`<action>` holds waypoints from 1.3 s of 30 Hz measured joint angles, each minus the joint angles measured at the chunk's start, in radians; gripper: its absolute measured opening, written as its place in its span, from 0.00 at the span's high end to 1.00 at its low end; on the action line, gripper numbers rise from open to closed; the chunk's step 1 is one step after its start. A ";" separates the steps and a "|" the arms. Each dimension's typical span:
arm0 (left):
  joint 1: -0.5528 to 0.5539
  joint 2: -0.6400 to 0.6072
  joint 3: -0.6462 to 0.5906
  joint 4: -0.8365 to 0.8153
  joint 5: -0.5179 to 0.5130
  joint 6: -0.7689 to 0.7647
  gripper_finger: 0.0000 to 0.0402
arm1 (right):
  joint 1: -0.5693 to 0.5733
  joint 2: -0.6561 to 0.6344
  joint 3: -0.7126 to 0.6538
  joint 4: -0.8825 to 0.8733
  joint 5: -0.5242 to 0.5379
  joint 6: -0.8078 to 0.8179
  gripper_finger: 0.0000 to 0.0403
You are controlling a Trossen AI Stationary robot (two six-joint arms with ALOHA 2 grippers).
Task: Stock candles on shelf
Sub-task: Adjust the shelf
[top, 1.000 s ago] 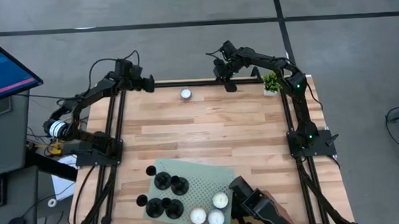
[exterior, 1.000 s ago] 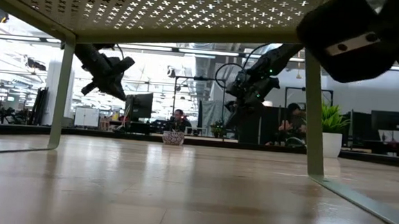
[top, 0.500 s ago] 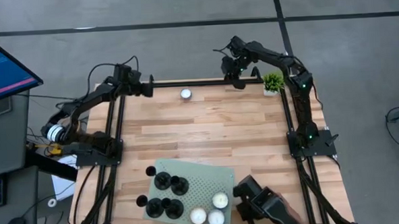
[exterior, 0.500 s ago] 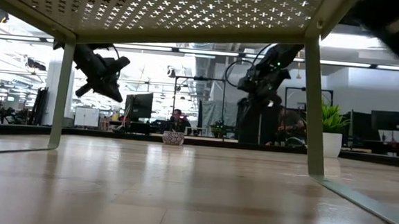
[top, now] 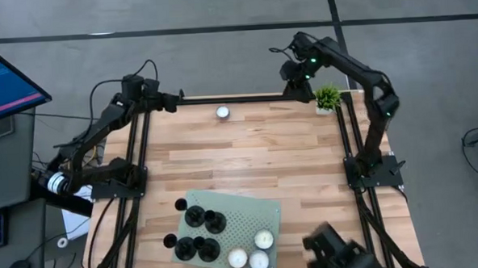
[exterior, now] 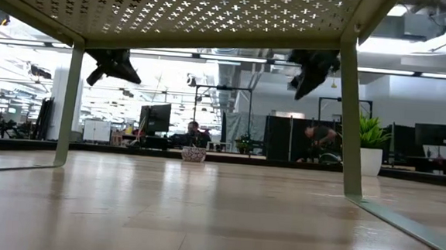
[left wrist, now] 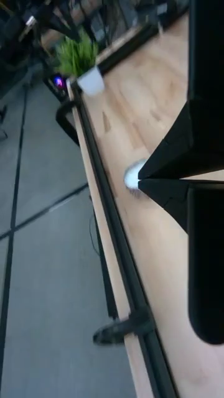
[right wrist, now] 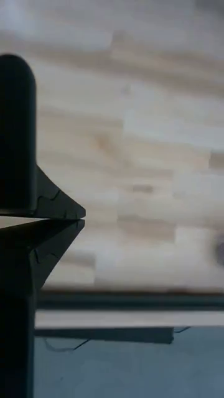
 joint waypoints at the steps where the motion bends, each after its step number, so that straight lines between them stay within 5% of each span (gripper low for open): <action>1: 0.000 -0.009 0.000 0.000 0.017 -0.008 0.99 | 0.007 -0.040 -0.023 -0.012 -0.012 0.010 1.00; 7: 0.000 -0.074 0.000 0.000 0.059 -0.044 0.99 | 0.109 -0.397 -0.351 0.068 -0.105 0.176 1.00; 13: 0.000 -0.117 0.000 0.001 0.059 -0.062 0.99 | 0.337 -0.725 -0.755 0.315 -0.039 0.557 1.00; 19: 0.000 -0.119 0.000 0.002 0.059 -0.087 0.99 | 0.557 -0.912 -0.959 0.410 -0.018 0.859 0.93; 24: 0.000 -0.119 0.000 0.002 0.059 -0.091 0.99 | 0.724 -0.934 -1.024 0.471 0.008 0.968 0.73; 30: 0.000 -0.119 0.000 0.002 0.059 -0.091 0.99 | 0.893 -0.848 -1.077 0.746 0.130 1.055 0.52; 39: 0.000 -0.119 0.000 0.002 0.065 -0.091 0.99 | 1.060 -0.652 -1.104 0.932 0.140 1.155 0.51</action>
